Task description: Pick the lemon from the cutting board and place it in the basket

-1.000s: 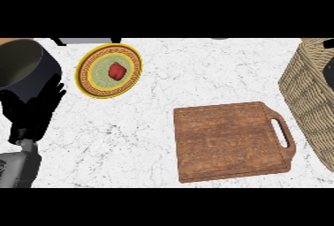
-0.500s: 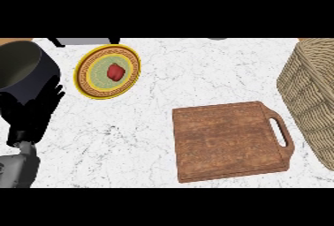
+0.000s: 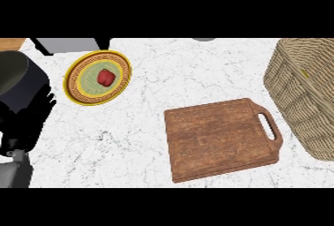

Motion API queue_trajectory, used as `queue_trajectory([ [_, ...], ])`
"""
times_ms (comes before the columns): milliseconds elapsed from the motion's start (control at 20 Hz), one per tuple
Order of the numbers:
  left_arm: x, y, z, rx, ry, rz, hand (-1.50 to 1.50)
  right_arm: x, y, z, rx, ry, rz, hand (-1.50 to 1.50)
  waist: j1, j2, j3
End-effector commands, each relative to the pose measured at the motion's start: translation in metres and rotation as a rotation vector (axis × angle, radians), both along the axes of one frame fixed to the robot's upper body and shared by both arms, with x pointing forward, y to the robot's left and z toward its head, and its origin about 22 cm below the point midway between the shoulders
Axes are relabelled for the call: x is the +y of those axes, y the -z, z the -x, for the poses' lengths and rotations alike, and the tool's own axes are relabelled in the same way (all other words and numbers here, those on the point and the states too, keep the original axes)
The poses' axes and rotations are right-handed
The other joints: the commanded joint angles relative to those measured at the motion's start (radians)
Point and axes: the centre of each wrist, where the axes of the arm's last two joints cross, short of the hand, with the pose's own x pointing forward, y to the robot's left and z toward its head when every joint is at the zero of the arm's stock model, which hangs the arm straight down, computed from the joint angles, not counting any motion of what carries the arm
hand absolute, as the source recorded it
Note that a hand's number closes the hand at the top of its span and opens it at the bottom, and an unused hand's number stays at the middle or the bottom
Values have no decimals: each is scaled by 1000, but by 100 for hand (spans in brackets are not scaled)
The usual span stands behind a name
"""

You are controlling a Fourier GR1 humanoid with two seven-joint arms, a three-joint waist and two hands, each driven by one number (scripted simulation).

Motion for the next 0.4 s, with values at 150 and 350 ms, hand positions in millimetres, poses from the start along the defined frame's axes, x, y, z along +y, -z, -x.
queue_trajectory([
  [150, -4, 9, 11, 15, -34, 3, 0, 28, 51, 21, -6, -52, -180, -150, -51, -23, 0],
  [350, 13, 9, 17, 30, -69, -13, 0, 38, 68, 42, 3, -98, -191, -150, -74, -27, -2],
])
